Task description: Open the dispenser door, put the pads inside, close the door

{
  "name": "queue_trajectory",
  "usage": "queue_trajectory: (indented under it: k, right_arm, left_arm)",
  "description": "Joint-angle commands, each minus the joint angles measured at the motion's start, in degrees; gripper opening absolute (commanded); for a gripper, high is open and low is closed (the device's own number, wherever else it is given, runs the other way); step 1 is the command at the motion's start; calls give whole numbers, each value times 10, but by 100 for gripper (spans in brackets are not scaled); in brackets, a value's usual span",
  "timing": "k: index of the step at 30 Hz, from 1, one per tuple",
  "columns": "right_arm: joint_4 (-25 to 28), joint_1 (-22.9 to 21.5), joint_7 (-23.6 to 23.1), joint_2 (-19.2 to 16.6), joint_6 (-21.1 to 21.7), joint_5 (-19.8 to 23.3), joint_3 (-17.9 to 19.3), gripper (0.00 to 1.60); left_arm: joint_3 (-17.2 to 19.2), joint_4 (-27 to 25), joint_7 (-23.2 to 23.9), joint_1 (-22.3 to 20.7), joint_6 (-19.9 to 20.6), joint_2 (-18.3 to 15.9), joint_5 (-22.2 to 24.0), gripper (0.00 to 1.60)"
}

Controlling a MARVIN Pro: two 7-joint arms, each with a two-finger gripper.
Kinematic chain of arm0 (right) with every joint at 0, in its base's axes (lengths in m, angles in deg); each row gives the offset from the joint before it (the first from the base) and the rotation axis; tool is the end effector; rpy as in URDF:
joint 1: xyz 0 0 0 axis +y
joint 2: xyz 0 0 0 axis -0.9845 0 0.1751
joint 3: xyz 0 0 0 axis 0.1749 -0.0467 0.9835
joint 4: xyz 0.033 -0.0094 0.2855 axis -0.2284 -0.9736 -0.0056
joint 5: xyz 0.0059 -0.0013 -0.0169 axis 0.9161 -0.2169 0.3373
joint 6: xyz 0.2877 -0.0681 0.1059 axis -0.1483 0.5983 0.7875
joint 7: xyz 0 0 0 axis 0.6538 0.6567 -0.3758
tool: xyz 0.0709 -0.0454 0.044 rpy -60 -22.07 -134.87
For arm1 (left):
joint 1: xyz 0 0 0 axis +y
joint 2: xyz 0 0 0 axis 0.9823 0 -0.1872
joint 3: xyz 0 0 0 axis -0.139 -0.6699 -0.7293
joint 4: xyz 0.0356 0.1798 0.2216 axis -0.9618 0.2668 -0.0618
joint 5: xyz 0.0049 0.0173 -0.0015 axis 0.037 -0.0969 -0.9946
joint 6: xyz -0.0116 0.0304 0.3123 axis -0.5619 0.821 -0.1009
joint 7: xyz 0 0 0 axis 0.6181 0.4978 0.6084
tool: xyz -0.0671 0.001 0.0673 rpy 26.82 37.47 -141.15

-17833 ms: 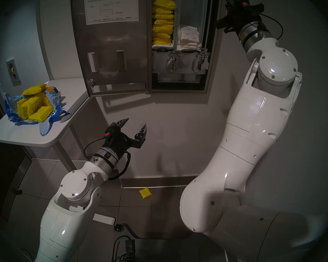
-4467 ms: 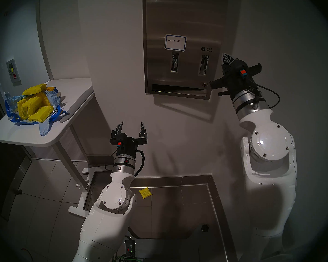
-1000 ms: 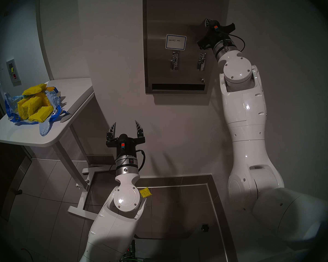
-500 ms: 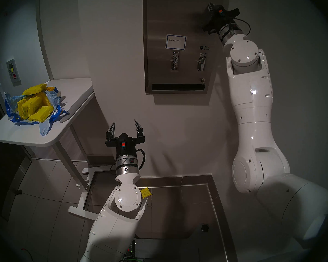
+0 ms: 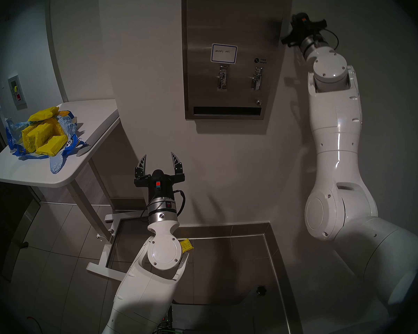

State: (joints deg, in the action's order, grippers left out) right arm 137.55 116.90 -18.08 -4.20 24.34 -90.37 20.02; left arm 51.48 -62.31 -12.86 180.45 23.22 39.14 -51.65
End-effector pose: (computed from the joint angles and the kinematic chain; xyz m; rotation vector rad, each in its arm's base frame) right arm 0.5667 -0.0817 0.0791 1.3160 0.4757 2.1854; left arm 0.3476 -0.0663 -0.2785 -1.7210 -0.1684 -2.3753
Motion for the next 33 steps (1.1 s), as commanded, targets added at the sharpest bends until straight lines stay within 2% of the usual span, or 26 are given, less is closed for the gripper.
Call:
queue_trajectory:
  k: [1, 2, 4, 5, 6, 7, 9, 12, 16, 22, 24, 25, 33]
  right_arm:
    - [65, 43, -9, -11, 11, 2, 17, 0]
    - [82, 56, -14, -10, 16, 3, 21, 0]
    - [64, 49, -9, -11, 5, 4, 22, 0]
    - [101, 75, -20, -9, 18, 5, 28, 0]
    - [81, 67, -16, -10, 6, 7, 29, 0]
    - [107, 85, -24, -8, 16, 7, 32, 0]
    - [102, 91, -26, -6, 11, 12, 37, 0]
    - [138, 128, -38, 2, 20, 20, 46, 0]
    - [150, 151, -42, 8, 18, 28, 52, 0]
    - [204, 206, -45, 32, 16, 48, 70, 0]
    - [196, 207, -44, 34, 12, 51, 72, 0]
    - [214, 221, -45, 38, 13, 53, 74, 0]
    - [258, 274, -31, 67, 4, 73, 94, 0]
  left_arm:
    - [1, -21, 2, -14, -1, -3, -6, 160]
    - [1, -21, 1, -14, -1, -3, -6, 160]
    - [1, -21, 1, -14, -1, -3, -6, 160]
    - [0, -20, 0, -14, -1, -4, -6, 160]
    - [0, -20, 0, -15, -1, -4, -6, 160]
    - [0, -20, 0, -15, 0, -4, -6, 160]
    - [0, -20, -1, -15, -1, -4, -5, 160]
    - [-1, -19, -2, -15, -1, -5, -5, 160]
    - [-1, -19, -2, -15, -1, -5, -5, 160]
    - [-2, -17, -4, -16, -1, -6, -4, 160]
    - [-2, -17, -4, -16, -1, -6, -4, 160]
    - [-3, -17, -4, -16, -1, -6, -4, 160]
    - [-3, -16, -6, -16, -1, -7, -4, 160]
